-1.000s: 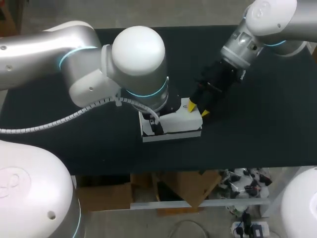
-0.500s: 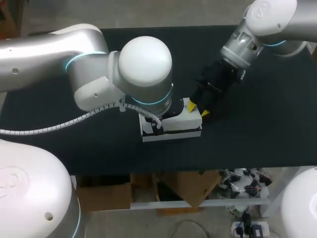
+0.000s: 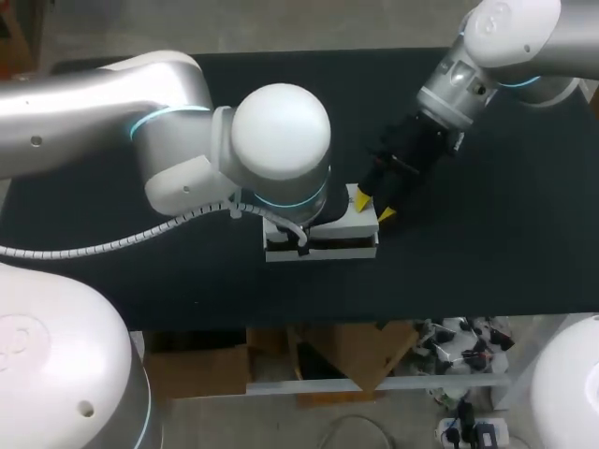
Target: Assemble the packaging by folding the flat box into shape, placing the metal phone stand inside, and closing the box properly
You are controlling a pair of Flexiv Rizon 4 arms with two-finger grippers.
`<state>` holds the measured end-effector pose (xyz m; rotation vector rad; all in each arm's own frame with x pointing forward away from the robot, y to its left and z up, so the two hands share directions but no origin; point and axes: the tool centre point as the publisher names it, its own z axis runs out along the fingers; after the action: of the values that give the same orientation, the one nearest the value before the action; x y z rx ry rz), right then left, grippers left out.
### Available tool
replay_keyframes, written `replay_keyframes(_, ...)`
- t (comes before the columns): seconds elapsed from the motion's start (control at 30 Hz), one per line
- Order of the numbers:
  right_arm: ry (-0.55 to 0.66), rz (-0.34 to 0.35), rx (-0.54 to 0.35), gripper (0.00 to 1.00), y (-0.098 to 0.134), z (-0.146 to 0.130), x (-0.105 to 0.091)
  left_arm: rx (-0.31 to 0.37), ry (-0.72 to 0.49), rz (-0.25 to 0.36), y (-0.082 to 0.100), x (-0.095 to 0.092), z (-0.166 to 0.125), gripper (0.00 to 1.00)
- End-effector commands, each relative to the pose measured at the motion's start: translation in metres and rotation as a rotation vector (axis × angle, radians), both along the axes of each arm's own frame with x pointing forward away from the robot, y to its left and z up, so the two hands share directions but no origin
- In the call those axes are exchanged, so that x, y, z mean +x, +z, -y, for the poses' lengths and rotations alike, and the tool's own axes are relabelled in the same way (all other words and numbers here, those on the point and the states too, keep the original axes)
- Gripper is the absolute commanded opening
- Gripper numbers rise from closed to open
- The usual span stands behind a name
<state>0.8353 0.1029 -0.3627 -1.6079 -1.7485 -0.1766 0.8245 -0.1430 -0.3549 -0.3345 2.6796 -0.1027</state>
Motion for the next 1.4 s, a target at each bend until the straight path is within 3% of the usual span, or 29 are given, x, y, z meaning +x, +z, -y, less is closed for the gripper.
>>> replay_keyframes(0.03,0.000,0.000,0.002,0.46,0.000,0.000,0.000,0.010,0.010,0.018,-0.003,-0.003,0.004,0.44)
replay_keyframes(0.23,0.000,0.000,0.002,0.47,0.000,0.000,0.000,0.006,0.022,0.037,-0.002,-0.004,0.005,0.36)
replay_keyframes(1.4,0.000,0.000,0.002,0.43,-0.001,0.000,0.000,0.024,0.025,0.056,-0.011,-0.009,0.007,0.38)
